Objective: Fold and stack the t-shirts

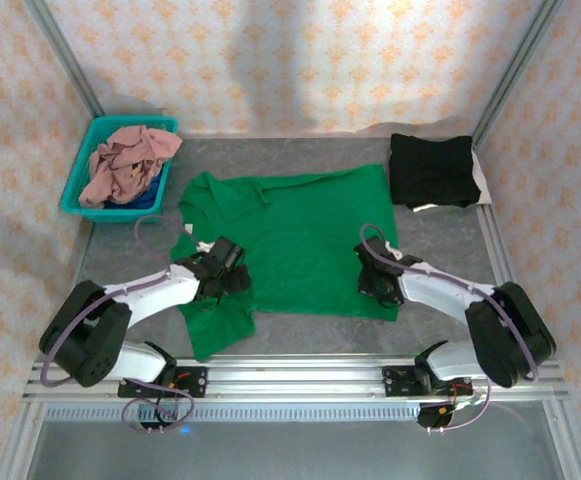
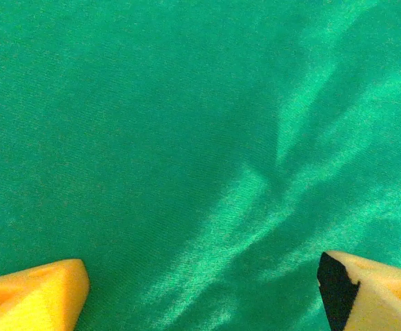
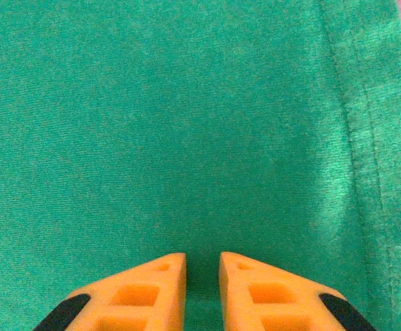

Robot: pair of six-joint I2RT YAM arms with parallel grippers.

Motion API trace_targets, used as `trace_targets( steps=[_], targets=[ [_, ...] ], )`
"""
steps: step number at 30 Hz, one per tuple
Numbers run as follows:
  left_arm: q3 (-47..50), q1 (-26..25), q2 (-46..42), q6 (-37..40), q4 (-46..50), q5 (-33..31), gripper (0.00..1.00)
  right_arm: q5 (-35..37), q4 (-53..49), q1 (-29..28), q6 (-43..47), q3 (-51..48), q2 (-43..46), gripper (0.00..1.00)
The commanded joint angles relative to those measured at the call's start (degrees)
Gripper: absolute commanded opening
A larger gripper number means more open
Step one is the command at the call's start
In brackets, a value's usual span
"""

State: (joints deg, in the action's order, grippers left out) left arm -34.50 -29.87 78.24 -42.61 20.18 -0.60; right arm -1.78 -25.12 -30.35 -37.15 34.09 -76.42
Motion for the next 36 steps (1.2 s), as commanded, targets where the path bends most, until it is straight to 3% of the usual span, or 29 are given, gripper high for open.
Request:
trace_targets(
  steps=[1, 5, 8, 15, 18, 21, 25, 33, 36],
  targets=[
    [1.9, -1.0, -4.2, -3.9, 9.2, 1.2, 0.89, -1.0, -6.0, -0.4, -2.8, -3.2, 3.9, 0.21],
    [-5.8, -0.8, -6.5, -0.9, 15.8, -6.9, 0.97, 3.0, -7.8, -0.4, -1.2, -1.8, 6.4, 0.23],
    [-14.2, 1.2, -1.6, 2.6, 16.1, -9.7, 0.98, 5.8, -7.9, -0.3, 0.7, 2.3, 4.8, 0.23],
    [-30.7, 9.0, 18.3, 8.0, 10.6, -5.8, 0.78, 5.4, -2.9, -0.2, 3.7, 7.8, -1.0, 0.22],
    [-38.5, 11.8, 27.1, 9.6, 12.2, -0.4, 0.69, 4.1, -3.4, -0.2, 4.0, 8.8, -2.1, 0.22],
    [-43.6, 13.2, 33.1, 9.9, 12.8, -0.1, 0.60, 4.1, -3.2, -0.3, 4.6, 8.5, -2.0, 0.22],
    [-47.5, 14.8, 37.7, 10.0, 12.5, 0.7, 0.52, 4.9, -3.4, -0.2, 4.5, 7.7, -1.9, 0.22],
    [-47.8, 14.9, 40.2, 10.1, 11.5, 0.7, 0.24, 4.2, -1.7, -0.2, 3.4, 5.1, -2.0, 0.22],
    [-48.1, 15.0, 39.6, 10.3, 12.3, 0.4, 0.23, 4.3, -1.8, -0.2, 3.3, 5.0, -1.9, 0.22]
  ],
)
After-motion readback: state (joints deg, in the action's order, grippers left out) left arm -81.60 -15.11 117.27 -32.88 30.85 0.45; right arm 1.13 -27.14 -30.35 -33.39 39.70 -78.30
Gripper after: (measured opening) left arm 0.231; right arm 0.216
